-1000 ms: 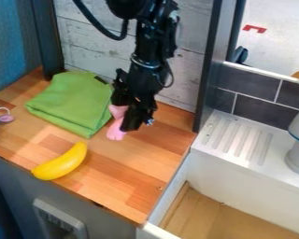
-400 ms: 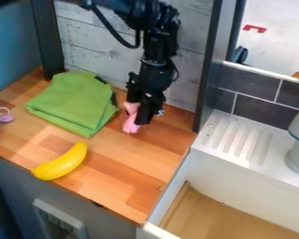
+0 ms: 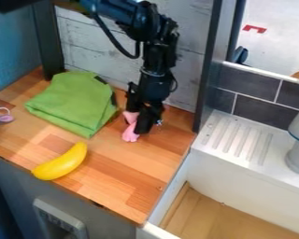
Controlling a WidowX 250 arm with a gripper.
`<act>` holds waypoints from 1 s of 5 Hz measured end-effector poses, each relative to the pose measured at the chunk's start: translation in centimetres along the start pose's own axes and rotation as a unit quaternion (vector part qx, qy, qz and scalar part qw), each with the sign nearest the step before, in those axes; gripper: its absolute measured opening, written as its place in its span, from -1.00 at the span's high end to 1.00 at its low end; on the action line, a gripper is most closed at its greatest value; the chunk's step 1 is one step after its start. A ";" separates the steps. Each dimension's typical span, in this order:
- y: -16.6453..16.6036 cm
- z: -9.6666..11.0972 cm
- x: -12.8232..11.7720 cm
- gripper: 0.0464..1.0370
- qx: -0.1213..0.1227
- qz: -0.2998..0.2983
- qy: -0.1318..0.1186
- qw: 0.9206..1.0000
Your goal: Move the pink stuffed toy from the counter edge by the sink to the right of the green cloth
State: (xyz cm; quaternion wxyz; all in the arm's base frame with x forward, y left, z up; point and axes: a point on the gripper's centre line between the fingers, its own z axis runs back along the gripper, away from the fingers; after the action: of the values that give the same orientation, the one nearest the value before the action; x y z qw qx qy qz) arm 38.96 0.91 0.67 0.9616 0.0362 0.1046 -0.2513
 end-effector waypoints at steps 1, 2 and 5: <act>-0.3 0.0 -0.3 -0.66 0.012 0.010 -0.028 0.999; -0.8 1.5 -1.5 -0.94 0.030 0.025 -0.069 0.997; -2.7 3.8 -11.4 -0.93 0.058 0.027 -0.108 0.992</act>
State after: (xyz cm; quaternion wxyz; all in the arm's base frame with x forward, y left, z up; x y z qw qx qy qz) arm 28.65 3.48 6.87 0.9699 0.0672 -0.0152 -0.2336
